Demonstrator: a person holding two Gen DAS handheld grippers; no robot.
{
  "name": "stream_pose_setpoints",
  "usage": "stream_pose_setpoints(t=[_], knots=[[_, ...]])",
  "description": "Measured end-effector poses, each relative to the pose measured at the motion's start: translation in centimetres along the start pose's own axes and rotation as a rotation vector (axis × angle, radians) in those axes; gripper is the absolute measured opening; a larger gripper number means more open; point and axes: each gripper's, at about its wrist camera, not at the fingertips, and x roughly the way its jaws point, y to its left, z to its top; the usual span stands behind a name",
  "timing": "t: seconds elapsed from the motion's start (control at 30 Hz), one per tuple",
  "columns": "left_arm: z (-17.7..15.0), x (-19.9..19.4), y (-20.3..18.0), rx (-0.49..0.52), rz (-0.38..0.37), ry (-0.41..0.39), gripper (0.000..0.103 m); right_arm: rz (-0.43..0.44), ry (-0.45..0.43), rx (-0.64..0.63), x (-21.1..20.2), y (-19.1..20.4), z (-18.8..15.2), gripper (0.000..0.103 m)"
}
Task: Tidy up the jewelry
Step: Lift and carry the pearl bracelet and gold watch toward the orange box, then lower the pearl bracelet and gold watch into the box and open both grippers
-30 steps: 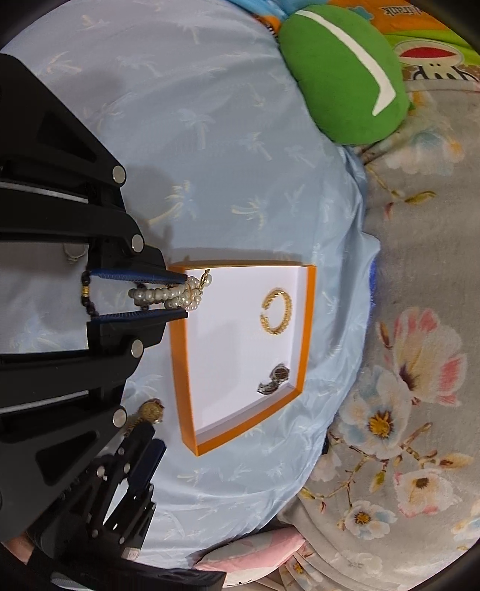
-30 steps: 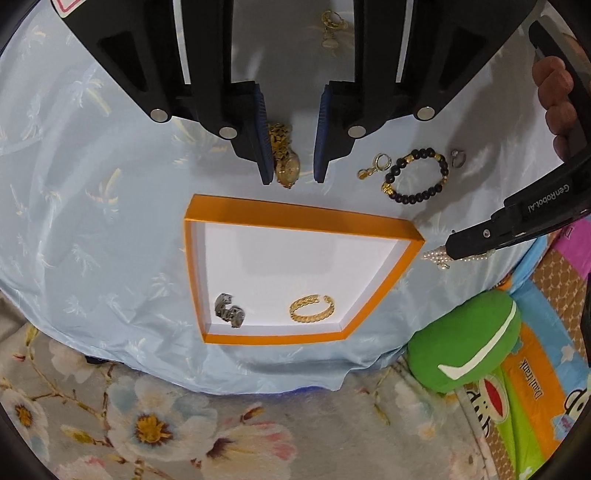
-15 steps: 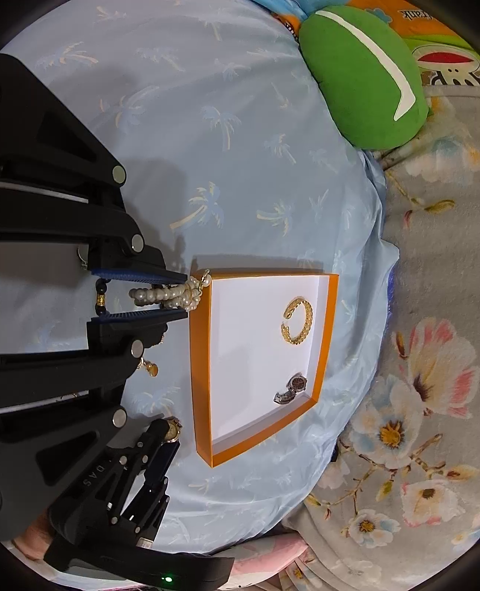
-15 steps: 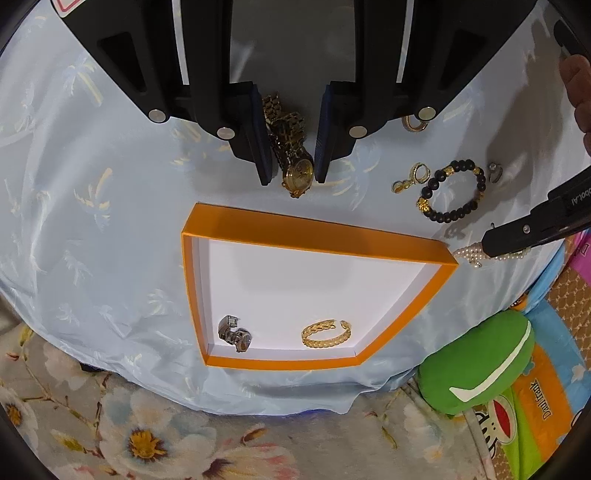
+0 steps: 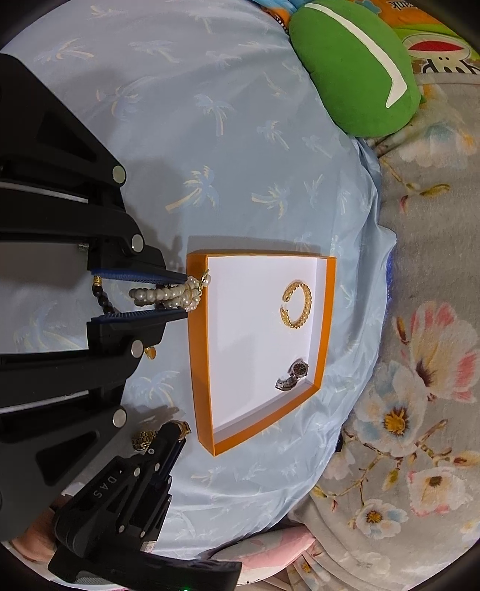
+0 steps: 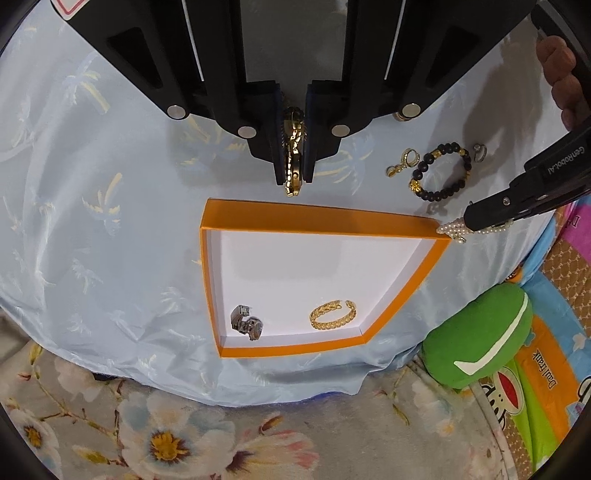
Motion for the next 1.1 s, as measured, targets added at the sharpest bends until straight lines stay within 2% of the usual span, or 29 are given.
stream_pose_setpoints(t=[0.2,0.3,0.43,0.57,0.8,1.03,1.07,1.1], knots=[[1.1,0.0,-0.6,0.015,0.000,-0.015,0.013,0.033,-0.057,0.024,-1.9,0.0,2.0,0.008],[2.6,0.3,-1.0,0.032,-0.007,-0.028,0.013,0.059,-0.081,0.050,-2.1,-0.6,4.2,0.008],[5.2,1.5,-2.0,0.059,-0.015,-0.049,0.013,0.074,-0.101,0.071,-0.9,-1.3,7.7,0.008],[7.6,4.1,-2.4,0.054,-0.029,-0.042,0.013,0.101,-0.078,0.115,1.7,-2.3,10.0,0.008],[8.9,9.3,-2.1,0.028,-0.030,0.016,0.013,0.102,-0.015,0.167,6.4,-3.6,10.3,0.008],[8.5,12.4,-2.0,0.017,-0.036,0.058,0.013,0.059,0.002,0.163,8.3,-4.3,10.1,0.009],[8.5,12.5,-2.0,0.010,-0.036,0.055,0.016,0.048,-0.011,0.168,8.1,-4.5,10.2,0.010],[8.6,12.4,-2.0,0.007,-0.033,0.049,0.024,0.039,-0.029,0.173,7.7,-4.7,10.2,0.011]])
